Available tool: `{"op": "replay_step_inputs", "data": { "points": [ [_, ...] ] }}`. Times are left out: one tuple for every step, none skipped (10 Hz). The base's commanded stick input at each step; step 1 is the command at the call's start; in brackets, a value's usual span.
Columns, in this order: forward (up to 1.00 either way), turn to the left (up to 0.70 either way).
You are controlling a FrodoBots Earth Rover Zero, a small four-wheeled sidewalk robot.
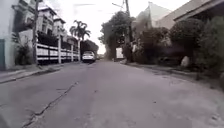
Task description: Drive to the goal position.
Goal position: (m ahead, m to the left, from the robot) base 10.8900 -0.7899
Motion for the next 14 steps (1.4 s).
{"op": "replay_step_inputs", "data": {
  "points": [
    [1.00,0.04],
    [1.00,0.04],
    [1.00,0.04],
    [1.00,0.04],
    [1.00,0.04],
    [1.00,0.04],
    [1.00,0.04],
    [1.00,0.04],
    [1.00,0.04],
    [1.00,0.04],
    [1.00,-0.12],
    [1.00,-0.36],
    [1.00,-0.36],
    [1.00,-0.36]
  ]
}}
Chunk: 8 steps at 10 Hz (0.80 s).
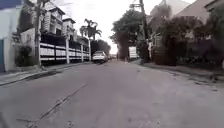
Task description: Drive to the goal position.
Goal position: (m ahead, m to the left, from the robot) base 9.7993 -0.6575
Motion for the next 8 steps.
{"op": "replay_step_inputs", "data": {
  "points": [
    [1.00,-0.34],
    [1.00,-0.17],
    [1.00,0.01],
    [1.00,0.04],
    [1.00,0.04],
    [1.00,0.04],
    [1.00,0.04],
    [1.00,0.04]
  ]
}}
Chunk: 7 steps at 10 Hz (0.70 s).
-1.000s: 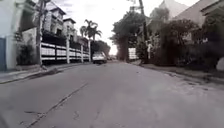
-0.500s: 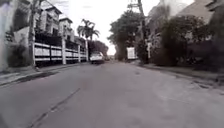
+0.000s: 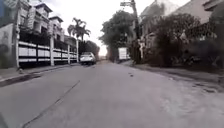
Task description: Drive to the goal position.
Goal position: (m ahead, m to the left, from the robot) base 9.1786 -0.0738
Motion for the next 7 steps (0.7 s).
{"op": "replay_step_inputs", "data": {
  "points": [
    [1.00,0.04],
    [1.00,0.04],
    [1.00,0.04],
    [1.00,0.04],
    [1.00,0.04],
    [1.00,0.04],
    [1.00,0.04]
  ]
}}
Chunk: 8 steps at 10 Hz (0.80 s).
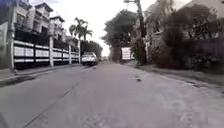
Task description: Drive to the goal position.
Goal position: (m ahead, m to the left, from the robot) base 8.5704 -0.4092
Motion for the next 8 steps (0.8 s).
{"op": "replay_step_inputs", "data": {
  "points": [
    [1.00,0.04],
    [1.00,0.04],
    [1.00,0.04],
    [1.00,0.04],
    [1.00,0.04],
    [1.00,0.04],
    [1.00,0.04],
    [1.00,0.04]
  ]
}}
